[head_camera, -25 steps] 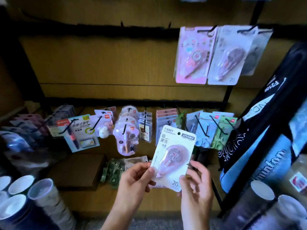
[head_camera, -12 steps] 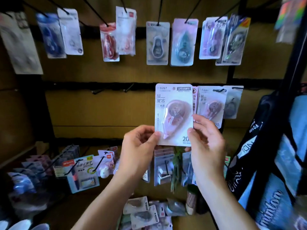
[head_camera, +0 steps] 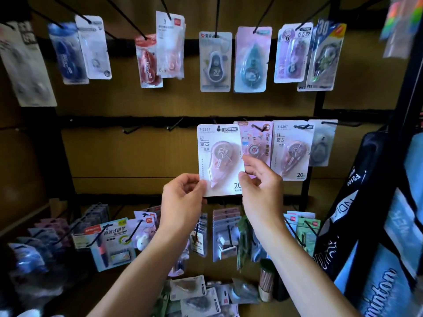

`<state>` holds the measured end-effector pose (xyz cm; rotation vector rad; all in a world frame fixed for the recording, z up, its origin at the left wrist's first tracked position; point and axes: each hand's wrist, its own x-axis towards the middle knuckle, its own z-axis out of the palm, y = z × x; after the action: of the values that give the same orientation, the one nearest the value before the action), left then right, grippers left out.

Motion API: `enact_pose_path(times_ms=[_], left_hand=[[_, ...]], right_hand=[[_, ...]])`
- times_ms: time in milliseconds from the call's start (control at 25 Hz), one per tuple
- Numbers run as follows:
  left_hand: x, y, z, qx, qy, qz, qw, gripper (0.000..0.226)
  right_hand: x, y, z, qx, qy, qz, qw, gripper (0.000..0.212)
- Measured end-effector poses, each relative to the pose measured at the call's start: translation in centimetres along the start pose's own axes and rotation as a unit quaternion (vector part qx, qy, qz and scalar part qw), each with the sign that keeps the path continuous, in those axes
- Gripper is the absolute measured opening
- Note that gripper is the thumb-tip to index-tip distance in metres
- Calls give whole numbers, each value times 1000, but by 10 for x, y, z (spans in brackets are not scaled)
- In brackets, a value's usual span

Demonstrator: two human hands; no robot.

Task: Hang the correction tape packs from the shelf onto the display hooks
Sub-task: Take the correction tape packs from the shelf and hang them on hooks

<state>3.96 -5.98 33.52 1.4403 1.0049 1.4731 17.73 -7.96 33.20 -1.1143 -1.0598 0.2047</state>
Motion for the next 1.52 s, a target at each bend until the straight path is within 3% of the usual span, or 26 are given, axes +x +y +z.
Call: enact_pose_path(times_ms=[560,680,840,920,1120,1280,1360,1520], left_hand=[[63,-19,9,4,21,-102,995,8],[56,-30,2,-14,29,-124,992,8],[6,-73,-13,-32,20,-144,989,14],[-28,-108,-15,-59,17,-172,983,14],[-86,-206,-21,-44,27,-335,941,15],[-113,-278,-52,20,34,-453,890,20],[-116,-311,-68,46,46,-485,872,22],[-103,-363,-83,69,67,-509,855,22]], right_hand=[[44,41,50,-89,8,53,995,28],[30,54,49,-42,12,93,995,30],[-28,85,25,67,114,157,979,23],[-72,110,20,112,126,202,965,22],[-170,210,21,-17,38,324,945,27],[-223,274,7,-119,-100,484,861,13],[-233,297,3,-148,-129,525,828,9],[-233,348,17,-166,-156,557,799,8]])
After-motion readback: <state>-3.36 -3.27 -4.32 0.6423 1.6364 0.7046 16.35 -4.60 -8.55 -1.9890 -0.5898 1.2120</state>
